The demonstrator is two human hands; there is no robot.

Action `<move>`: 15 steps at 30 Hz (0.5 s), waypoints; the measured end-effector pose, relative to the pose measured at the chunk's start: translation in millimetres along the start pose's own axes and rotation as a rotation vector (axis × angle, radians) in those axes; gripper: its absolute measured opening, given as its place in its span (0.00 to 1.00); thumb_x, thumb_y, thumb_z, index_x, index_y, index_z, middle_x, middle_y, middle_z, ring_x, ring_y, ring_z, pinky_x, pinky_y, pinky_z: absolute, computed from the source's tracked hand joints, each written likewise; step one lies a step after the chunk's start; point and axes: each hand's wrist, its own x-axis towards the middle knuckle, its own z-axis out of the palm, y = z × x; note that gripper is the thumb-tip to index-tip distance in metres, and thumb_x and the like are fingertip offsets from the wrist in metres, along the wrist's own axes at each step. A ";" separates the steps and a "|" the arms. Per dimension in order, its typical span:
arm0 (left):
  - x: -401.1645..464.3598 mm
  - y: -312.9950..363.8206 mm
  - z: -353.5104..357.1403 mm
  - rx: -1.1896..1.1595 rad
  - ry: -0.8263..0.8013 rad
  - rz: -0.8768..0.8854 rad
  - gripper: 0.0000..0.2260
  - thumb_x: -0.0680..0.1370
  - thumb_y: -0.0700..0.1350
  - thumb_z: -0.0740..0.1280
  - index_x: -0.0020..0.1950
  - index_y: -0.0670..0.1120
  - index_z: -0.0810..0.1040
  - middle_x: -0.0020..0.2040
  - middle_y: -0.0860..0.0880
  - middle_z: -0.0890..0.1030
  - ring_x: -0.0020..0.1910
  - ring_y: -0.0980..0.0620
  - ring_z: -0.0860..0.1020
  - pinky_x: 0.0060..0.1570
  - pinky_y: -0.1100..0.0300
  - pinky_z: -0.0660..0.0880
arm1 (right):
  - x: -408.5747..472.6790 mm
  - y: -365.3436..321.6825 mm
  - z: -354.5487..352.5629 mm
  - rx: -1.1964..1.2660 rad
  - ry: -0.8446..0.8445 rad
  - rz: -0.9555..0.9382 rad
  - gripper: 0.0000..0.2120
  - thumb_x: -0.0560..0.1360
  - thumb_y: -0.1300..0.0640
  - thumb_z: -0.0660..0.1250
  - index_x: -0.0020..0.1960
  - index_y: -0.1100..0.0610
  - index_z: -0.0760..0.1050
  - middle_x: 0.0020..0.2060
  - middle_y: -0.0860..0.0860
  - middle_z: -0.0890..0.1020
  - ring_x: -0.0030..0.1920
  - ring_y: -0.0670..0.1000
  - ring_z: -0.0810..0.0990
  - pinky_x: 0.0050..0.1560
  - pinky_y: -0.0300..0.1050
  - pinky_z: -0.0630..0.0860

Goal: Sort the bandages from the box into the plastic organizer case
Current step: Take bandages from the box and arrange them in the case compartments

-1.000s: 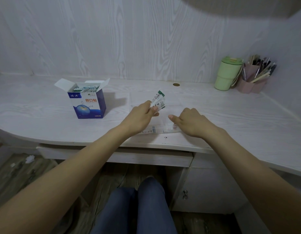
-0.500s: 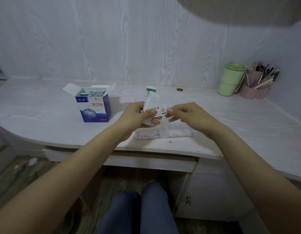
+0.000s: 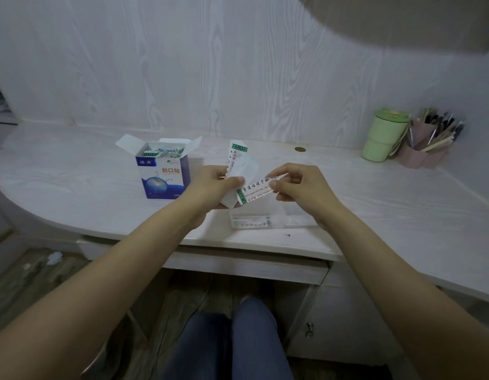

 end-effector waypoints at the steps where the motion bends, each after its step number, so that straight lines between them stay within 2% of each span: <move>1: 1.2 -0.7 -2.8 0.025 0.030 0.011 0.09 0.78 0.40 0.67 0.57 0.41 0.77 0.49 0.45 0.83 0.44 0.50 0.82 0.40 0.59 0.81 | 1.2 0.8 0.8 -0.013 0.020 0.006 0.06 0.74 0.65 0.68 0.44 0.55 0.81 0.34 0.54 0.82 0.32 0.47 0.78 0.39 0.36 0.79; 4: 3.5 -4.3 -11.3 0.090 0.123 0.080 0.07 0.77 0.39 0.67 0.54 0.46 0.75 0.44 0.50 0.81 0.38 0.55 0.82 0.38 0.61 0.80 | 5.9 5.4 3.8 -0.143 0.066 0.034 0.04 0.74 0.62 0.68 0.43 0.55 0.81 0.34 0.51 0.83 0.30 0.44 0.77 0.35 0.33 0.73; 7: 5.6 -9.3 -17.3 0.182 0.210 0.166 0.08 0.76 0.40 0.68 0.54 0.47 0.76 0.46 0.47 0.82 0.40 0.54 0.83 0.41 0.58 0.80 | 7.9 10.4 8.7 -0.265 0.084 0.064 0.05 0.73 0.61 0.68 0.41 0.57 0.81 0.31 0.49 0.82 0.28 0.43 0.76 0.30 0.27 0.70; 9: 5.9 -11.2 -20.0 0.203 0.222 0.193 0.08 0.76 0.40 0.68 0.54 0.46 0.77 0.47 0.47 0.82 0.40 0.54 0.83 0.44 0.56 0.80 | 8.4 12.2 12.6 -0.324 0.058 0.086 0.05 0.74 0.62 0.68 0.40 0.57 0.82 0.30 0.48 0.81 0.29 0.44 0.75 0.27 0.28 0.69; 13: 5.9 -13.5 -22.2 0.245 0.155 0.180 0.09 0.76 0.41 0.69 0.55 0.46 0.77 0.47 0.48 0.83 0.41 0.54 0.84 0.46 0.56 0.80 | 9.2 12.7 20.2 -0.433 -0.031 0.091 0.06 0.73 0.61 0.69 0.39 0.55 0.82 0.30 0.46 0.81 0.30 0.45 0.74 0.35 0.38 0.73; 15: 5.7 -14.4 -22.1 0.246 0.138 0.177 0.08 0.76 0.41 0.69 0.55 0.46 0.77 0.47 0.48 0.83 0.41 0.53 0.84 0.47 0.54 0.80 | 9.2 11.9 23.6 -0.491 -0.069 0.064 0.05 0.72 0.61 0.70 0.40 0.55 0.83 0.30 0.46 0.81 0.30 0.41 0.75 0.36 0.38 0.73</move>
